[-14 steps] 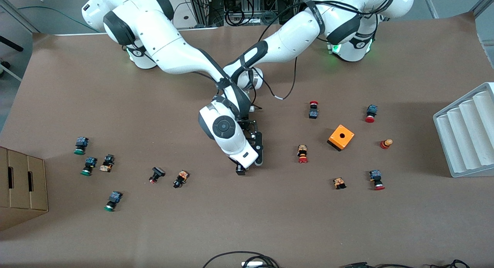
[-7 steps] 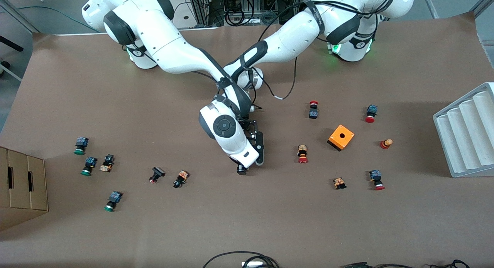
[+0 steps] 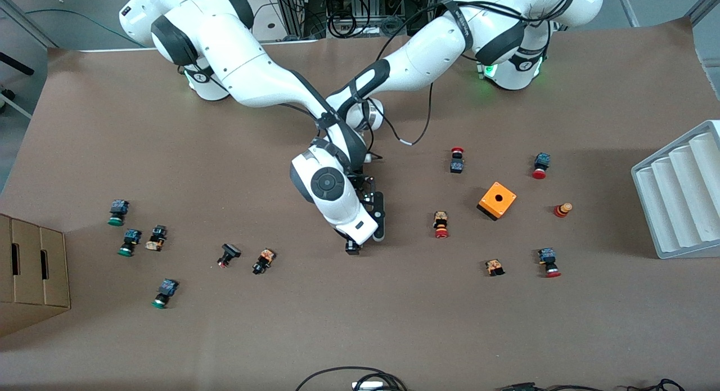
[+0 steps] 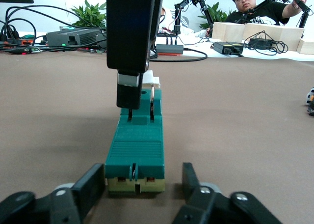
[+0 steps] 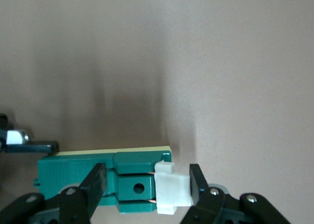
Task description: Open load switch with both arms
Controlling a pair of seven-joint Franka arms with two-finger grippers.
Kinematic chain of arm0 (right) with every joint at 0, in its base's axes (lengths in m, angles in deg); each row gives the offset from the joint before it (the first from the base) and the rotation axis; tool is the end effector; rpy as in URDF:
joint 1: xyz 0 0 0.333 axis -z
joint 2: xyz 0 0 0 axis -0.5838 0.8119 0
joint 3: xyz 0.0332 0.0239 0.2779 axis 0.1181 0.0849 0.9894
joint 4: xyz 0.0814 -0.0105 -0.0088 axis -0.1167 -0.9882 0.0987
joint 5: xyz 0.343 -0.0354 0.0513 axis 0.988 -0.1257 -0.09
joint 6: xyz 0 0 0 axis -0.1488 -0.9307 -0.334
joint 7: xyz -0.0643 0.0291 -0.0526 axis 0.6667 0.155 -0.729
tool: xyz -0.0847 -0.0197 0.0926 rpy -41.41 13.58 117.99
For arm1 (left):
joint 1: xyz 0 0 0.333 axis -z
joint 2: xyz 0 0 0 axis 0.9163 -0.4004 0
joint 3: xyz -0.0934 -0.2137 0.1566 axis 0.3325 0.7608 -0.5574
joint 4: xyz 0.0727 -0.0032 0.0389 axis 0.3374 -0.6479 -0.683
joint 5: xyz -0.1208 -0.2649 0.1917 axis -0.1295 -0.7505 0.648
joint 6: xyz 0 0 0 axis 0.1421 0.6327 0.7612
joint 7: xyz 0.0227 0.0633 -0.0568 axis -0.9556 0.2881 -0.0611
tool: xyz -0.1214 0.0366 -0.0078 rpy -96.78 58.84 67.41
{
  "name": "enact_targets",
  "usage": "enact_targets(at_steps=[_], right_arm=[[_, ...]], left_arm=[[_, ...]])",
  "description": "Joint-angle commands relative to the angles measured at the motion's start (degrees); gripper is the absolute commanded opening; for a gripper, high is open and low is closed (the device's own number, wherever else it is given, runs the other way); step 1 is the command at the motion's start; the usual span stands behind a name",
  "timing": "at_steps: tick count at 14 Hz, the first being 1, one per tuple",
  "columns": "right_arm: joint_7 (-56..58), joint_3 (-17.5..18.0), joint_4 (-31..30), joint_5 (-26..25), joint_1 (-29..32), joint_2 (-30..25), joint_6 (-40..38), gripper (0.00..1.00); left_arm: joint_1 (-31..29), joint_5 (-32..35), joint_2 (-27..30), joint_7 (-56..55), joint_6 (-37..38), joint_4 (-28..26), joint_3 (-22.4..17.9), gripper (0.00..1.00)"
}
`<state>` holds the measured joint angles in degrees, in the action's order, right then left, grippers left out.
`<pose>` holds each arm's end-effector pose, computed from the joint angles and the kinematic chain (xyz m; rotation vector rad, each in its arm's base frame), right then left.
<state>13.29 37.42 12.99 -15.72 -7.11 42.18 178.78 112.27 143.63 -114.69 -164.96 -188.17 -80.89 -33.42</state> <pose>0.5389 0.4373 0.1986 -2.2348 -2.1414 -0.2078 0.3323 -0.5180 0.0676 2.5260 0.0739 1.8426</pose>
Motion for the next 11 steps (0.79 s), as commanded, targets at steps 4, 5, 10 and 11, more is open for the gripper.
enact_targets(at_steps=[4, 5, 10, 11], right_arm=[[0.1, -0.4, -0.8, 1.9, -0.4, -0.4, -0.3, 0.75], [0.2, -0.4, -0.9, 1.8, -0.2, -0.5, -0.3, 0.75], [0.2, -0.4, -2.0, 1.8, 0.0, -1.2, -0.4, 0.73], [0.2, -0.4, -2.2, 1.8, 0.0, -1.4, -0.4, 0.72]], left_arm=[[0.7, 0.5, -2.1, -1.9, -0.2, 1.1, -0.5, 0.59], [0.7, 0.5, -2.1, -1.9, -0.2, 1.1, -0.5, 0.59], [1.4, 0.3, -2.2, -1.7, 0.5, 1.0, -0.5, 0.62], [1.4, 0.3, -2.1, -1.7, 0.6, 1.0, -0.5, 0.62]])
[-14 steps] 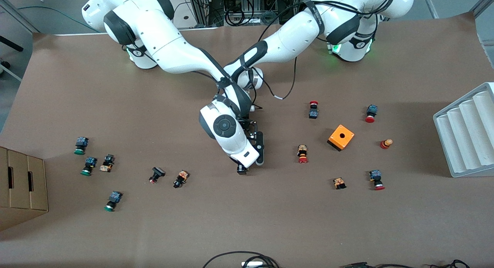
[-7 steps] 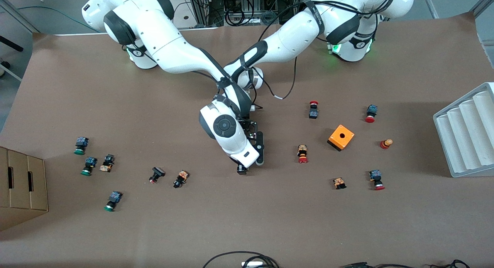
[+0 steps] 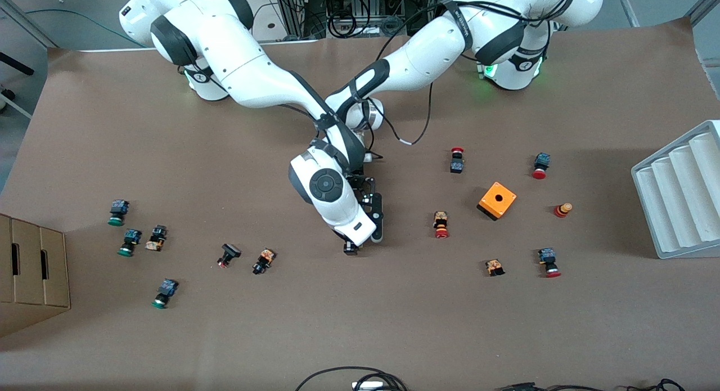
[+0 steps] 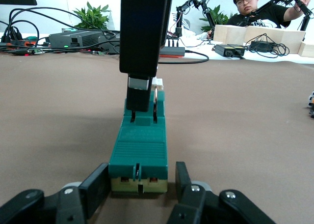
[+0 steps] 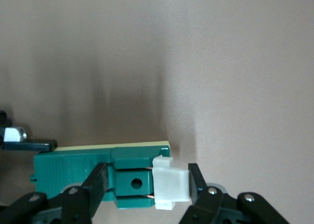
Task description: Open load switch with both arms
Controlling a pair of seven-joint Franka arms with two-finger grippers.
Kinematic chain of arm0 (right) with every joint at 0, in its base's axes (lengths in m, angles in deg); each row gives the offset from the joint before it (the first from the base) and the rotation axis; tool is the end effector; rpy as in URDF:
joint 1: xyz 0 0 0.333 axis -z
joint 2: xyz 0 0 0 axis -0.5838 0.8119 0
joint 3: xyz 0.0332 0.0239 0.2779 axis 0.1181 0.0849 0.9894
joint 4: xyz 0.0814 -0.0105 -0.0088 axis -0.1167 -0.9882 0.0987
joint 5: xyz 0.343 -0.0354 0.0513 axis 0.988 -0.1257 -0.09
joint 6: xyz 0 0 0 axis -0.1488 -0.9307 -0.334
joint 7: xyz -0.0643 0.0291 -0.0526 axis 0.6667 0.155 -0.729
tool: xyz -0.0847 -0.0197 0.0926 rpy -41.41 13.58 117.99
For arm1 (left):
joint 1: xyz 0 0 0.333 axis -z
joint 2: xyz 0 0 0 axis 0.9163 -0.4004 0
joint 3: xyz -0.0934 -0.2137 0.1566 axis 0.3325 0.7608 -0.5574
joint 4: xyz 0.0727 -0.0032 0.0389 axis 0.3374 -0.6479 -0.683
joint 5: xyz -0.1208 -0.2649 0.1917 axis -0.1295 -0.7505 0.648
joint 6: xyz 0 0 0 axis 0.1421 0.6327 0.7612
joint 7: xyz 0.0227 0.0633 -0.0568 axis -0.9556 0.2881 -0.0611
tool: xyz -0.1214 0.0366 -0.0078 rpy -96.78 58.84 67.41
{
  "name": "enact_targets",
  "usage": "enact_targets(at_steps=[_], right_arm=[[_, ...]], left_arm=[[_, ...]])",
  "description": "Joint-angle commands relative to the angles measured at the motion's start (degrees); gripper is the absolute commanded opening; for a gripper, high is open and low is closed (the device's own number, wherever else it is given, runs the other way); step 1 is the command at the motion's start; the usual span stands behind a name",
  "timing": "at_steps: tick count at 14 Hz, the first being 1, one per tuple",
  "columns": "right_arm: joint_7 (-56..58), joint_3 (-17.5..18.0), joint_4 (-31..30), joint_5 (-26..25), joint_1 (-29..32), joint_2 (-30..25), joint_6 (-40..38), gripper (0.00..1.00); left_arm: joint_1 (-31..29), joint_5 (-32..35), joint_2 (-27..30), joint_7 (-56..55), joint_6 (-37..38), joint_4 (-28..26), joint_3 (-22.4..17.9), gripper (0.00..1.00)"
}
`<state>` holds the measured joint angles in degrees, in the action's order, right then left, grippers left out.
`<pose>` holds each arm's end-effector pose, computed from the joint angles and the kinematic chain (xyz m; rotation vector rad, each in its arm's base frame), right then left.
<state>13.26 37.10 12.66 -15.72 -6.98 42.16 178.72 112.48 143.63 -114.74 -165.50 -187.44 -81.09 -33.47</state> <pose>0.5408 0.4326 0.1965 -2.2452 -2.1372 -0.1982 0.3312 -0.5169 0.0668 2.5186 0.0834 1.8540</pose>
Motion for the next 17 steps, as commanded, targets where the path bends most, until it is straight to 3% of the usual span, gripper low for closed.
enact_targets(at_steps=[1, 17], right_arm=[[0.2, 0.0, -1.9, 1.8, -0.1, -1.4, -0.3, 0.71], [0.5, 0.0, -5.9, 1.5, -0.1, -5.2, -1.5, 0.69]], left_arm=[[1.2, 0.2, -1.9, -1.0, -0.2, 1.3, -0.4, 0.63], [1.2, 0.1, -1.8, -1.4, -0.1, 1.1, -0.4, 0.63]])
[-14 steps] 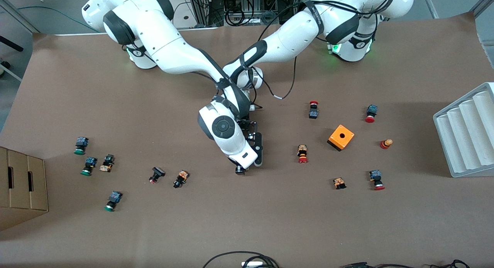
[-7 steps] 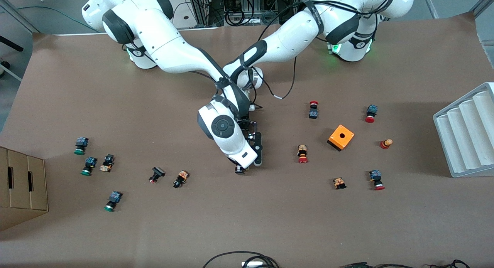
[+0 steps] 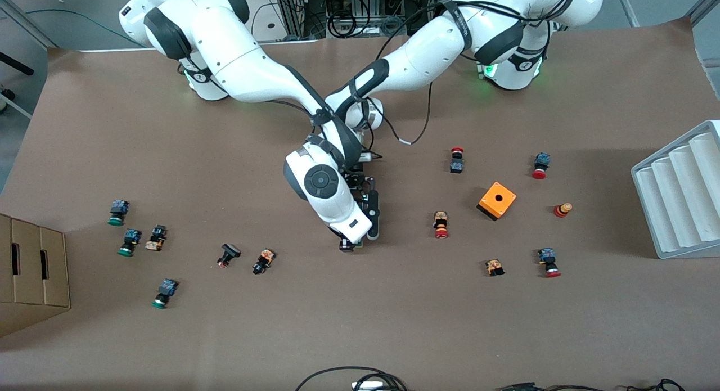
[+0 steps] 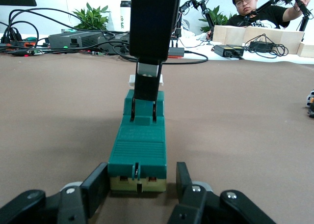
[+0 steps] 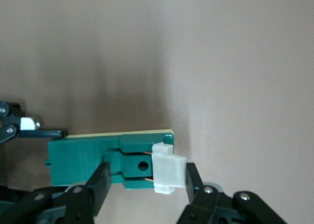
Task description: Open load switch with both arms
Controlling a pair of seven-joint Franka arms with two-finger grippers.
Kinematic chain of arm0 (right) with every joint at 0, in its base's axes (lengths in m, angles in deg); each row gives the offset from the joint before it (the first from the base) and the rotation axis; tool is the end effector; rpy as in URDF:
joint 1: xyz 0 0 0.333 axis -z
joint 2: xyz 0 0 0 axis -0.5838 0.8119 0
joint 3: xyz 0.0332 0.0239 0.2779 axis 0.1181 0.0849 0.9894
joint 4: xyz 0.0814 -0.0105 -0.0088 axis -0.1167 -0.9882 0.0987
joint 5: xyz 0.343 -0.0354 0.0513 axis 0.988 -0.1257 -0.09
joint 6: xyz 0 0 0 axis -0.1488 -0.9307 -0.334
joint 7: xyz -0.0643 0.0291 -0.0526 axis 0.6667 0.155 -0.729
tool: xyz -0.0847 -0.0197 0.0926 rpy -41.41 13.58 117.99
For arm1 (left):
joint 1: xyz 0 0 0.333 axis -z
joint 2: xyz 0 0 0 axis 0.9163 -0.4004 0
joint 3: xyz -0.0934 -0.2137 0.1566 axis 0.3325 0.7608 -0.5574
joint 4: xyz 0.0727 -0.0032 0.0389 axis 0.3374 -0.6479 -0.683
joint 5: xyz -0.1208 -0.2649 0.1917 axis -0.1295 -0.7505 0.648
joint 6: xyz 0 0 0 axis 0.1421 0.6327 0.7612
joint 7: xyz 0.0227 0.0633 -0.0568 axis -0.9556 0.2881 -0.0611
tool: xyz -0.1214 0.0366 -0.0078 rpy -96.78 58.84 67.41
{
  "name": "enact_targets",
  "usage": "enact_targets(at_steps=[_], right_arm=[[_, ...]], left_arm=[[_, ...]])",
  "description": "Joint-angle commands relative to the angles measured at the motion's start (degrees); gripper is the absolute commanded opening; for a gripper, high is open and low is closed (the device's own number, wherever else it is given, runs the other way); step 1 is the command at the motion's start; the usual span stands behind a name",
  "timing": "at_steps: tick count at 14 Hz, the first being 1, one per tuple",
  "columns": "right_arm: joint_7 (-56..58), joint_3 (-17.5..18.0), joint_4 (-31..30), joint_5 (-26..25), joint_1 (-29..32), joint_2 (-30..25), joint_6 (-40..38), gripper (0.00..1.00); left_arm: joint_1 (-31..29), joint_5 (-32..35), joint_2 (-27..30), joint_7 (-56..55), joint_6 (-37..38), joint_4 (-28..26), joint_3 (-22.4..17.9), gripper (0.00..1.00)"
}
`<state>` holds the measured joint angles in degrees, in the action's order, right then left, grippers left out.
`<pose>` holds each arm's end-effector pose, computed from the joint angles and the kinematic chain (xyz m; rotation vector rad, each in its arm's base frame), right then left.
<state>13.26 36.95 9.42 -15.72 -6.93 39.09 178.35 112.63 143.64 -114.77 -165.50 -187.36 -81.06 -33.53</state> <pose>0.5365 0.4250 0.2089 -2.2513 -2.1284 -0.1843 0.3305 -0.5174 0.0666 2.5170 0.0810 1.8562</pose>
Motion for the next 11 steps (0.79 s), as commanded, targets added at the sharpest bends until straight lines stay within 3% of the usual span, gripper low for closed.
enact_targets(at_steps=[1, 11], right_arm=[[0.4, 0.1, -3.0, 1.5, -0.2, -2.2, -1.1, 0.69], [0.2, 0.2, -4.6, 1.5, -0.8, -3.9, -1.8, 0.69]], left_arm=[[1.0, 0.1, -1.8, -1.4, -0.2, 1.1, -0.4, 0.63], [1.0, 0.1, -1.8, -1.4, -0.2, 1.0, -0.4, 0.63]])
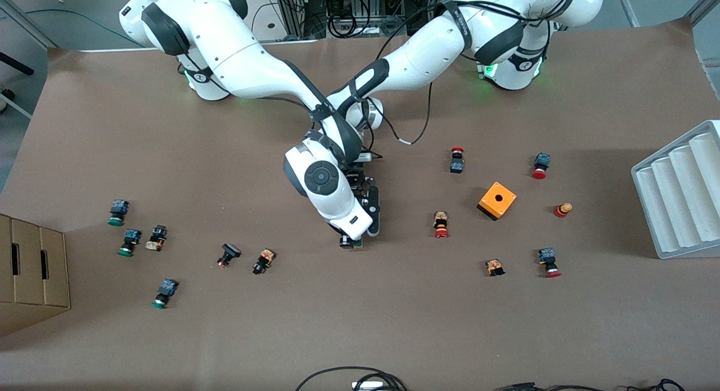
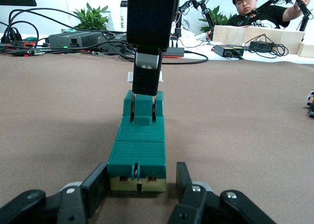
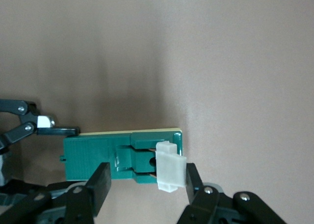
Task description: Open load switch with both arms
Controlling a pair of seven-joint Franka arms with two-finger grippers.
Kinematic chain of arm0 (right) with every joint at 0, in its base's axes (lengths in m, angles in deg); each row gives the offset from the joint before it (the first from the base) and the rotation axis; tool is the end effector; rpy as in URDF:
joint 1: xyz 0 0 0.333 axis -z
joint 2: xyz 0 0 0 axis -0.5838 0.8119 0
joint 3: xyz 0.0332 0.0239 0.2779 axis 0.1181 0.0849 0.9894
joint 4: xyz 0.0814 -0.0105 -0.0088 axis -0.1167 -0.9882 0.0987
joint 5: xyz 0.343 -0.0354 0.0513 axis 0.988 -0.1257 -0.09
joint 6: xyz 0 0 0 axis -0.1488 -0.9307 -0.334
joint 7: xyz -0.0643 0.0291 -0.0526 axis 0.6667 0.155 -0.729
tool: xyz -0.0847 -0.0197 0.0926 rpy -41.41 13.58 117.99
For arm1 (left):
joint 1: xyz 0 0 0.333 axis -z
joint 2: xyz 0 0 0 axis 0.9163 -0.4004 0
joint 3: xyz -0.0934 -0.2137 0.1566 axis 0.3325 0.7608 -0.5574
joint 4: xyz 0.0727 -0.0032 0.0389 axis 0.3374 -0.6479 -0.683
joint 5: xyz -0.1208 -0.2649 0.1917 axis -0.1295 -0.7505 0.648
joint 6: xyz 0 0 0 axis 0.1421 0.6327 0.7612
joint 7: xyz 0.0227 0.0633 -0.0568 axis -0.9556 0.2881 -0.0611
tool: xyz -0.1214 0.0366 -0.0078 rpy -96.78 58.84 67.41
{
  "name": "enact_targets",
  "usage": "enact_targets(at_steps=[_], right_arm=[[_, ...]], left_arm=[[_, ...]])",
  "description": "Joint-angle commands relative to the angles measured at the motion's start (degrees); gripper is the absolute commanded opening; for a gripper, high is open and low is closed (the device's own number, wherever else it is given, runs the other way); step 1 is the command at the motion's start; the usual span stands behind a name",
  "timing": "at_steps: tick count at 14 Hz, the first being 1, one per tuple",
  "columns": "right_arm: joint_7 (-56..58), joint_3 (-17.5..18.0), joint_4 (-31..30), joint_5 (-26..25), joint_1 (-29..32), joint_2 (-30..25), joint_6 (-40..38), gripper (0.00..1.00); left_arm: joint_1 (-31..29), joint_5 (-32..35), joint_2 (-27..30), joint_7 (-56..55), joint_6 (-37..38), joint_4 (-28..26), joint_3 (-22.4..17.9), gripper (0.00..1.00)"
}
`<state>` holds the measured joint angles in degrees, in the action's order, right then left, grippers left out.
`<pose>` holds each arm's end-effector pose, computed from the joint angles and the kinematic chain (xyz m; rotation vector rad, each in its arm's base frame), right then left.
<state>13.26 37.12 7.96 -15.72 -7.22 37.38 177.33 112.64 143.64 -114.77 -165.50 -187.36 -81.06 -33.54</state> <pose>0.5296 0.4257 0.2166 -2.2407 -2.1305 -0.1636 0.3305 -0.5174 0.0666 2.5169 0.0807 1.8563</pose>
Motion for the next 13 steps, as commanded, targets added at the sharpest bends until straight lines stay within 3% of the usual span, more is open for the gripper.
enact_targets(at_steps=[1, 13], right_arm=[[0.1, 0.0, -3.2, 1.5, -0.5, -2.4, -0.7, 0.69], [0.1, 0.4, -4.8, 1.5, -0.9, -3.7, -0.6, 0.68]], left_arm=[[1.0, 0.1, -1.8, -1.5, -0.2, 1.0, -0.4, 0.63], [1.0, 0.1, -1.8, -1.5, -0.2, 1.0, -0.4, 0.63]])
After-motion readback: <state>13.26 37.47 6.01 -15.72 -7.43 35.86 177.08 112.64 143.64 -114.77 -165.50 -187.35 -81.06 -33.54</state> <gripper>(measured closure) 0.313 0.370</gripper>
